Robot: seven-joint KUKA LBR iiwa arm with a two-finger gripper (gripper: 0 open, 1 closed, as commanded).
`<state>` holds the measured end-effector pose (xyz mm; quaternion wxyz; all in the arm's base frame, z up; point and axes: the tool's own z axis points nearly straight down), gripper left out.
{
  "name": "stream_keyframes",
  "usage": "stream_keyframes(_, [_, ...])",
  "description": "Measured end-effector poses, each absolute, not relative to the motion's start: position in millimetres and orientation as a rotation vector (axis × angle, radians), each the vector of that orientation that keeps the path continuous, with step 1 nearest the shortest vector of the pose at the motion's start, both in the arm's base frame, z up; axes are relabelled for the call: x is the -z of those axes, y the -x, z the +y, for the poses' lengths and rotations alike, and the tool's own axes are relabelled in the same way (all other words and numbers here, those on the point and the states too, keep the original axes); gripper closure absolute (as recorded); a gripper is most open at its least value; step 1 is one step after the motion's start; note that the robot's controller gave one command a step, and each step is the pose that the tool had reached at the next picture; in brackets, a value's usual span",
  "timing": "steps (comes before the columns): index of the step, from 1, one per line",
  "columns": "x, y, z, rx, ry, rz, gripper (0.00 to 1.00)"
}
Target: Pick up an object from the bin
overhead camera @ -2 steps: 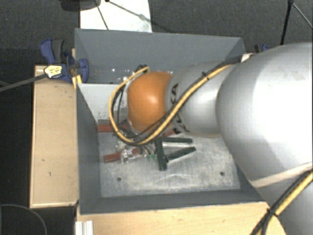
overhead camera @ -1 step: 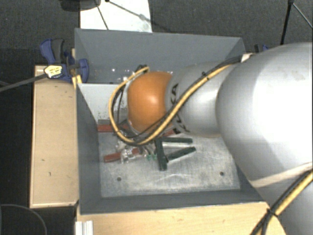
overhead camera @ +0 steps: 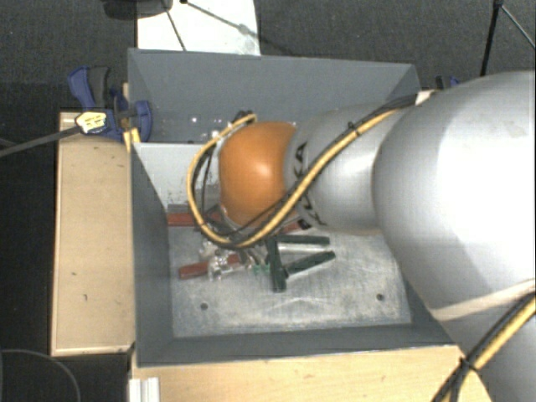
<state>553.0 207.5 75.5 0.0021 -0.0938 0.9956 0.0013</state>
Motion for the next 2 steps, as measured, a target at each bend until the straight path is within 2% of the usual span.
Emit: stream_keyframes(2, [-106.7, -553.8, 207.7, -0.003, 0.291, 3.124, 1.0])
